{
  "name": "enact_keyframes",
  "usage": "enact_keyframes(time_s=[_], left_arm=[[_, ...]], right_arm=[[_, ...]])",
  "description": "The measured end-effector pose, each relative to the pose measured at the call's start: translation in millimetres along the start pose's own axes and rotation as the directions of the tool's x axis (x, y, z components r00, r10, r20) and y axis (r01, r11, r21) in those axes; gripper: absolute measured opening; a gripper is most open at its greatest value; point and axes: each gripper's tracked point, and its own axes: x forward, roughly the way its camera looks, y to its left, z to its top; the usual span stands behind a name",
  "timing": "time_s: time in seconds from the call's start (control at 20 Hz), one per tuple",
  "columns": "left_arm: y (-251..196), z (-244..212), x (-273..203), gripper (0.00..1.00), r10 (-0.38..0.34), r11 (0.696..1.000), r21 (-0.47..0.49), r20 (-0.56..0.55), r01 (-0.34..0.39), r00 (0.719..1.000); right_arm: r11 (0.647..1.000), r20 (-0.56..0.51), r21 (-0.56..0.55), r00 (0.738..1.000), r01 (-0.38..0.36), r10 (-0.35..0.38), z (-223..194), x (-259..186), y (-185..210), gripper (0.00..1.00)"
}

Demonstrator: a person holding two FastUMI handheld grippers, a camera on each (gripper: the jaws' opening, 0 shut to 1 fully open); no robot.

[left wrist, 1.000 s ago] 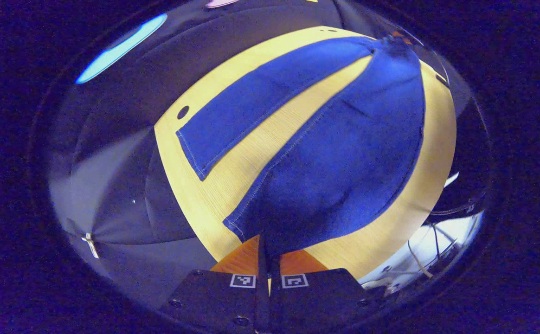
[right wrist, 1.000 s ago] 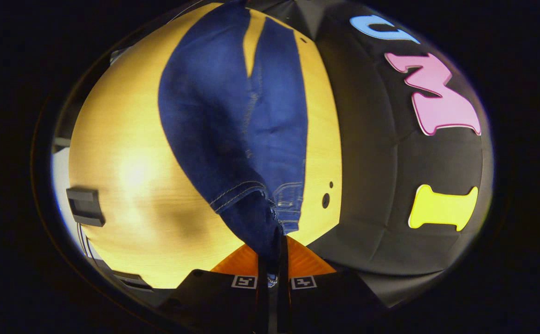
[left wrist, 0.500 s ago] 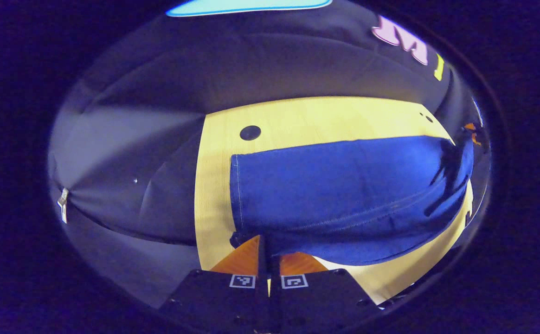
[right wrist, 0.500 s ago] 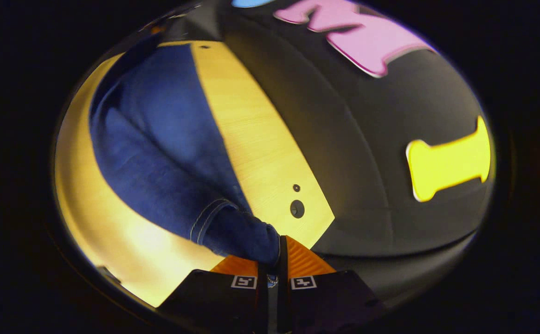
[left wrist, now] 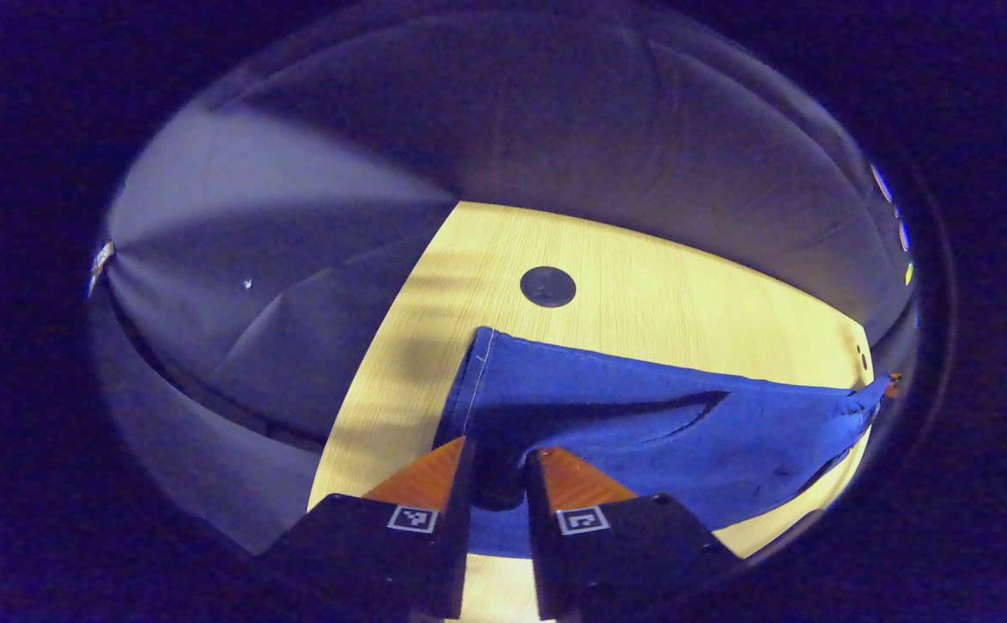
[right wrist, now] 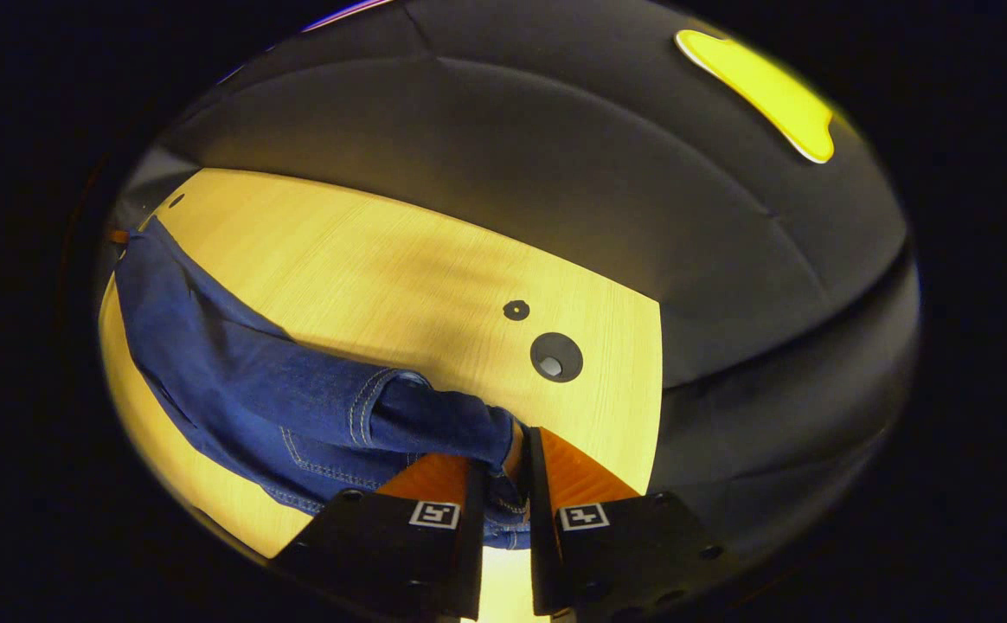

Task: Grasp the waist and the cuffs of the jeans and fold them to make the two legs overlap; first hold the waist and fold one-third of the jeans toward the cuffs, then hold the cuffs and fold the remaining one-third in the same direction to finish folding.

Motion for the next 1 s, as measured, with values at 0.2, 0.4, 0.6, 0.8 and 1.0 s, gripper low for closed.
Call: enact_keyframes(time_s=[0.2, 0.4, 0.6, 0.8, 1.0], left_arm=[[-4.9, 41.2, -40.5, 0.95, 0.039, 0.994, 0.087, 0.246, -0.062, 0.968], [-30.7, 52.7, -97.9, 0.95, 0.045, 0.991, 0.096, 0.420, -0.093, 0.906], [-69.9, 24.8, -144.1, 0.98, 0.033, 0.983, 0.134, 0.536, -0.123, 0.844], [-140.0, -30.3, -142.3, 0.99, -0.060, 0.994, 0.105, 0.511, 0.007, 0.857], [-179.1, -59.0, -151.8, 0.99, -0.117, 0.986, 0.166, 0.541, 0.031, 0.833]], right_arm=[[0.977, 0.103, 0.215, 0.995, -0.017, -0.005, -15.0, -9.8, 1.9, 0.83], [0.951, 0.236, 0.306, 0.964, 0.047, -0.124, -11.6, -43.3, -10.0, 1.00], [0.889, 0.299, 0.443, 0.915, 0.117, -0.269, -27.5, -71.5, -8.2, 0.98], [0.807, 0.258, 0.584, 0.921, 0.092, -0.292, -54.7, -57.1, 7.8, 0.97], [0.740, 0.204, 0.656, 0.909, 0.149, -0.364, -73.2, -41.7, -16.3, 0.98]])
